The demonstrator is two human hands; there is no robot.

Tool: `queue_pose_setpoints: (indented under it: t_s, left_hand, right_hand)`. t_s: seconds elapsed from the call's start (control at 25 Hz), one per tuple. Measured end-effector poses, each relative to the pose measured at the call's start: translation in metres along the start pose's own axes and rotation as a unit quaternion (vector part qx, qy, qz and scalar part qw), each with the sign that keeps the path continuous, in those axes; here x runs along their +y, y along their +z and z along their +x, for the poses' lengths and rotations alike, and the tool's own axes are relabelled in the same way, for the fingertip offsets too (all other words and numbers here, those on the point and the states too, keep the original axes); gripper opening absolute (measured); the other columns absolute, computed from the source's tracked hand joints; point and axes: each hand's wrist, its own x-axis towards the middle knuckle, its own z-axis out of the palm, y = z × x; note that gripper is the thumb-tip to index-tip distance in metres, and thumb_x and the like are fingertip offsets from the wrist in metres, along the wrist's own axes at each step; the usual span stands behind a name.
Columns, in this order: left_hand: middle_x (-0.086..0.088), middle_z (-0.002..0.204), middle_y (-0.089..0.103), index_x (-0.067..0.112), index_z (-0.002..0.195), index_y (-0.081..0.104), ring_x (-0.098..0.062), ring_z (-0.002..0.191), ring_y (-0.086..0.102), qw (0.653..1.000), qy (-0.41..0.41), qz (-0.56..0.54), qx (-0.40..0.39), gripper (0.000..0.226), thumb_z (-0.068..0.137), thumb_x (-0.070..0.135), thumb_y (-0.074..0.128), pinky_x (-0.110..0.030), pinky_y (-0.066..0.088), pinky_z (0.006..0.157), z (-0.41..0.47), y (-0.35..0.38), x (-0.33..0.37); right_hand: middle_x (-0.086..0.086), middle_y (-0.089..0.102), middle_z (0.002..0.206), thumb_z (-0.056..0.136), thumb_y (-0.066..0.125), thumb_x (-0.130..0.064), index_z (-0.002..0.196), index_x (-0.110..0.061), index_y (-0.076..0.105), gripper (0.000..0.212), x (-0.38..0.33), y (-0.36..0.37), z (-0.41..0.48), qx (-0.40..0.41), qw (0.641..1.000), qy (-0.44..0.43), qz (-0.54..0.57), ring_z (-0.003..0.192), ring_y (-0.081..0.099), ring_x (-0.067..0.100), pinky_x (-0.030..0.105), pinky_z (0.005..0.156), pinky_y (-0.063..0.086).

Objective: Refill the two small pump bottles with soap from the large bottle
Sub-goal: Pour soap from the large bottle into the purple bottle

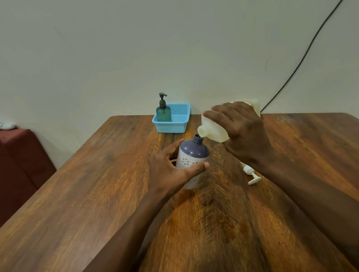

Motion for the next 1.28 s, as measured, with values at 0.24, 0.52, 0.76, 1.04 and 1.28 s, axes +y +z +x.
queue_pose_setpoints:
  t_s: [0.24,0.52,0.76,1.04,1.28]
  left_hand:
    - [0.013,0.121,0.075,0.025,0.136,0.067,0.002,0.104,0.071,1.000,0.000,-0.001,-0.005,0.078,0.069,0.056,0.092,-0.031,0.063,0.084,-0.0001,0.0000,0.0006]
    - [0.014,0.121,0.075,0.026,0.136,0.067,0.003,0.105,0.071,1.000,0.004,-0.009,-0.005,0.080,0.068,0.063,0.089,-0.027,0.062,0.083,0.0000,0.0000,-0.0002]
    - [0.018,0.119,0.074,0.032,0.133,0.067,0.006,0.105,0.069,1.000,-0.001,-0.012,-0.007,0.077,0.066,0.060,0.090,-0.014,0.056,0.083,-0.0039,-0.0014,0.0016]
    - [0.016,0.120,0.074,0.029,0.134,0.068,0.004,0.106,0.069,1.000,-0.003,-0.011,-0.004,0.076,0.067,0.051,0.095,-0.018,0.058,0.083,-0.0047,0.0001,-0.0007]
    - [0.016,0.121,0.074,0.029,0.135,0.067,0.005,0.107,0.069,1.000,-0.002,-0.006,-0.005,0.078,0.066,0.055,0.093,-0.018,0.058,0.083,-0.0046,0.0002,-0.0023]
  right_hand:
    - [0.015,0.066,0.132,0.071,0.089,-0.013,0.139,-0.014,0.060,0.074,-0.0015,-0.0014,0.0010,0.002,1.000,-0.001,0.000,0.120,0.062,0.037,0.054,0.104,0.047]
    - [0.016,0.067,0.131,0.069,0.092,-0.013,0.138,-0.013,0.061,0.076,-0.0022,-0.0028,0.0021,0.007,1.000,-0.008,-0.002,0.119,0.063,0.038,0.055,0.103,0.047]
    - [0.015,0.067,0.132,0.067,0.091,-0.011,0.138,-0.013,0.061,0.078,-0.0016,-0.0057,0.0044,0.008,1.000,-0.005,-0.004,0.120,0.062,0.037,0.054,0.104,0.047]
    - [0.014,0.066,0.134,0.070,0.090,-0.015,0.139,-0.015,0.059,0.076,0.0022,-0.0056,0.0044,0.000,1.000,-0.005,-0.003,0.122,0.061,0.037,0.054,0.106,0.046]
    - [0.016,0.065,0.135,0.071,0.091,-0.016,0.140,-0.014,0.059,0.076,0.0071,-0.0037,0.0055,-0.001,1.000,-0.005,-0.002,0.123,0.062,0.038,0.057,0.107,0.046]
